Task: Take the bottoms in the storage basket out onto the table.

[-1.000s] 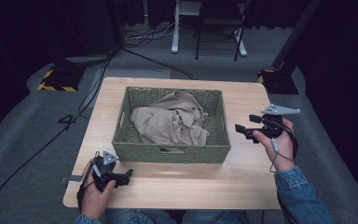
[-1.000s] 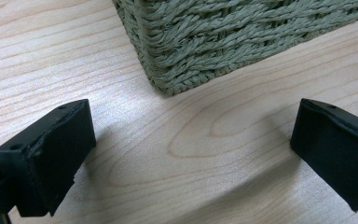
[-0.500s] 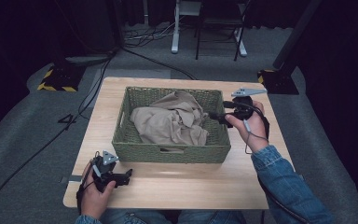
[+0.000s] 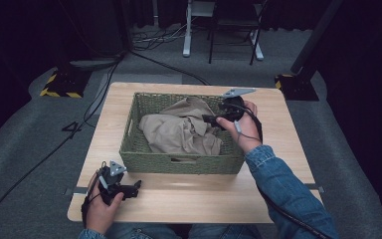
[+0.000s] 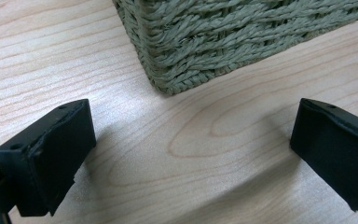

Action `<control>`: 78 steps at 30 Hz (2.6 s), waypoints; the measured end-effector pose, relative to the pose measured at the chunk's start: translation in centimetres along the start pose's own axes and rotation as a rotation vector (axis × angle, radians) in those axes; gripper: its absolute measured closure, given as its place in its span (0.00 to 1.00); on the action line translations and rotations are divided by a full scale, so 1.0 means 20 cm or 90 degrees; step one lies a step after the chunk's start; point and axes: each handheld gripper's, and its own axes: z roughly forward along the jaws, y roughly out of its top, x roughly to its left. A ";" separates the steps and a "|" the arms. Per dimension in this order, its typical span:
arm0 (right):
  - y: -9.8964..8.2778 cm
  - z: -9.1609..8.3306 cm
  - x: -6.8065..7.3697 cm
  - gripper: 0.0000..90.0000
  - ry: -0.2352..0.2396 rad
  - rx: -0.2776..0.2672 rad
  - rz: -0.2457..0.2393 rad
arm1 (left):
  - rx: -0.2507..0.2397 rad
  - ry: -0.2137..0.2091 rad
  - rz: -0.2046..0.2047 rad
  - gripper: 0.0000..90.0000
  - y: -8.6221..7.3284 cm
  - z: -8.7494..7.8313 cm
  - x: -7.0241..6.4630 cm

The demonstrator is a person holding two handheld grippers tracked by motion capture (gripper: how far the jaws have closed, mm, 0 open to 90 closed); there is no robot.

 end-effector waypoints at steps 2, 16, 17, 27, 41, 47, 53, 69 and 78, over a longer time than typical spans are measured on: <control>0.02 0.04 0.03 0.18 0.004 0.011 -0.006 | 0.000 -0.002 0.005 0.00 0.00 0.00 0.00; 0.06 0.25 0.18 0.18 0.019 0.041 -0.042 | 0.000 -0.003 0.006 0.00 0.00 0.00 0.00; 0.06 0.27 0.18 0.18 0.016 0.048 -0.037 | 0.000 -0.003 0.007 0.00 0.00 0.00 0.00; 0.01 0.43 0.20 0.18 -0.008 0.104 -0.027 | -0.001 -0.003 0.005 0.00 0.00 0.00 0.00; -0.08 0.58 0.18 0.15 -0.035 0.174 0.046 | -0.001 -0.003 0.005 0.00 0.00 0.00 0.00; -0.09 0.60 0.20 0.14 -0.047 0.183 0.020 | -0.001 -0.003 0.005 0.00 0.00 0.00 0.00; -0.11 0.61 0.21 0.13 -0.047 0.188 0.013 | -0.001 -0.003 0.005 0.00 0.00 0.00 0.00; -0.14 0.61 0.22 0.11 -0.036 0.193 -0.013 | -0.001 -0.003 0.005 0.00 0.00 0.00 0.00; -0.15 0.67 0.21 0.10 -0.053 0.210 -0.005 | -0.002 -0.003 0.005 0.00 0.00 0.00 0.00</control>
